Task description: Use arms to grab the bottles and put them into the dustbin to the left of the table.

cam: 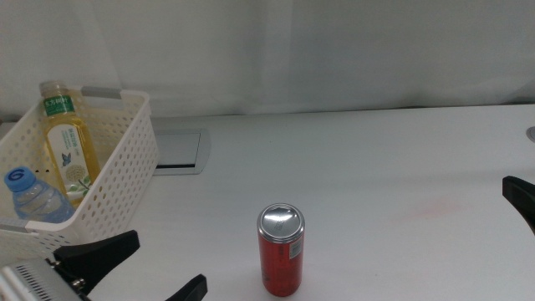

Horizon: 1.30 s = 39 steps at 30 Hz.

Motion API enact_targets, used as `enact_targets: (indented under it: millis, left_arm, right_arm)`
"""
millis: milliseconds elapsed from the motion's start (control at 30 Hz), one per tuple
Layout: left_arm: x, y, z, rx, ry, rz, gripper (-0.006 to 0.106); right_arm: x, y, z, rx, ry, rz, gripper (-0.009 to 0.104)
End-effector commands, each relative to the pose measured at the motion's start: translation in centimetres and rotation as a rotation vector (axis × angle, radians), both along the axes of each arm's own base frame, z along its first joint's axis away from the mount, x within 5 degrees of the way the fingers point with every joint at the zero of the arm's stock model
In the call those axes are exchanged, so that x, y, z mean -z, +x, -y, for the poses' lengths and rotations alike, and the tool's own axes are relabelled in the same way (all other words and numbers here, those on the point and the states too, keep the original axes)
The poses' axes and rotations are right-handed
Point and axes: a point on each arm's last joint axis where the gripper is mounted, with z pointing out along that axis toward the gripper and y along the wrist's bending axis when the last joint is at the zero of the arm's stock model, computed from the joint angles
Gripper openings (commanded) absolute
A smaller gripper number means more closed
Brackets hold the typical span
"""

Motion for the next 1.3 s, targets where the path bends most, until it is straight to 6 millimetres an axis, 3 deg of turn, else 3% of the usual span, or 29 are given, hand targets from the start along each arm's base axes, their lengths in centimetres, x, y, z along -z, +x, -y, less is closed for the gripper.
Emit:
enact_targets:
  millis: [0,133,300,800,1267]
  left_arm:
    - [0.1,0.4,0.5,-0.016,-0.026,0.011,0.089]
    - [1.4,1.0,0.8,-0.068,-0.041,-0.025,0.089]
    - [2.3,1.1,2.2,0.037,0.022,-0.031,0.089]
    - [4.9,2.5,4.4,0.087,0.085,-0.056,0.089]
    - [6.8,5.5,7.9,0.071,0.126,-0.119,0.089]
  right_arm:
    - [0.1,0.0,0.1,0.006,-0.005,0.008,0.103]
    - [0.1,0.0,0.1,0.007,-0.004,0.008,0.103]
    - [0.1,0.0,0.1,0.007,-0.004,0.008,0.103]
    - [0.1,0.0,0.1,0.007,-0.002,0.007,0.103]
    - [0.1,0.0,0.1,0.007,-0.002,0.007,0.103]
